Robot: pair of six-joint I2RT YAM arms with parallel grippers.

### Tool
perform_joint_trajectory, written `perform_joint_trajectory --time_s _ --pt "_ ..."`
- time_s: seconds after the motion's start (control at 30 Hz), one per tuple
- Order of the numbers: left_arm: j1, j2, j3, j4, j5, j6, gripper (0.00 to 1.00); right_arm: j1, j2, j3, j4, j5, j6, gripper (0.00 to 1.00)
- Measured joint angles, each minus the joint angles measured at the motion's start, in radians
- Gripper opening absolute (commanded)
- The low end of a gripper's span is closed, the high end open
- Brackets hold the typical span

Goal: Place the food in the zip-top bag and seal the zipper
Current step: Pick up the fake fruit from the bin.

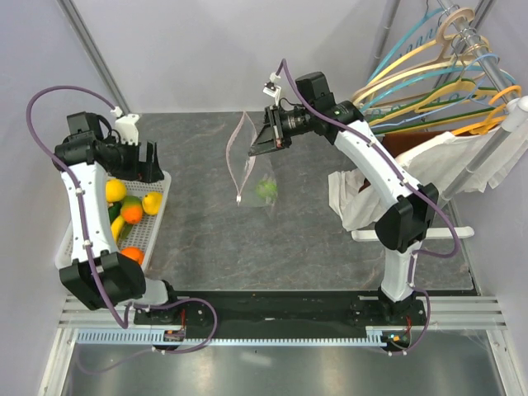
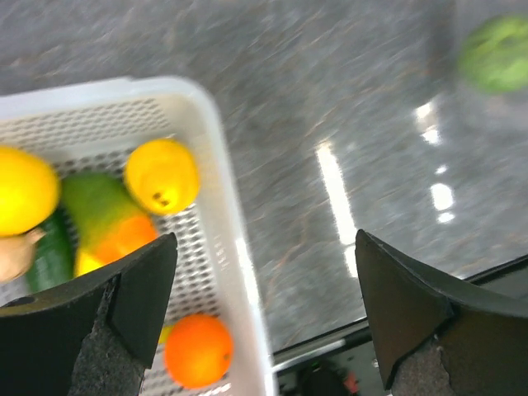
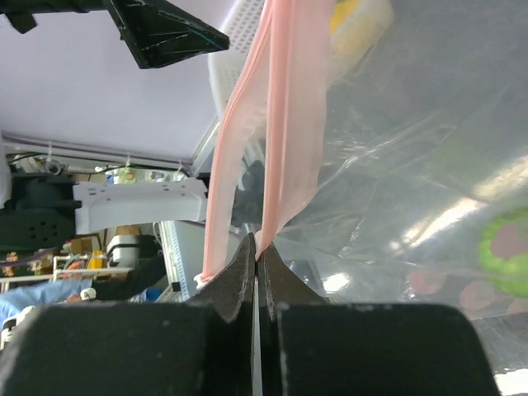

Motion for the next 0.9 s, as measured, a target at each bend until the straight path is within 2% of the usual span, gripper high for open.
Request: perform_joint_trajectory --time_s 0.17,0.33,0.6,0.9 --pt "0.058 0.049 -0.04 -0.008 -0.109 0.137 0.9 -0.02 0.0 -0.021 -0.03 0.052 -0.034 0.0" --pt "0.146 0.134 -0.114 0.049 -0.187 0.181 0.84 -0.027 0.0 -0.039 -0.068 0.098 -0.079 0.0" --pt "0.23 0.247 -0.166 0.148 -0.211 0.125 0.86 -0.025 0.0 -0.04 -0.106 0.134 -0.128 0.0" --pt "0.235 0.29 -0.253 0.28 -0.257 0.015 0.83 -0.025 0.0 -0.069 -0.124 0.145 -0.15 0.0"
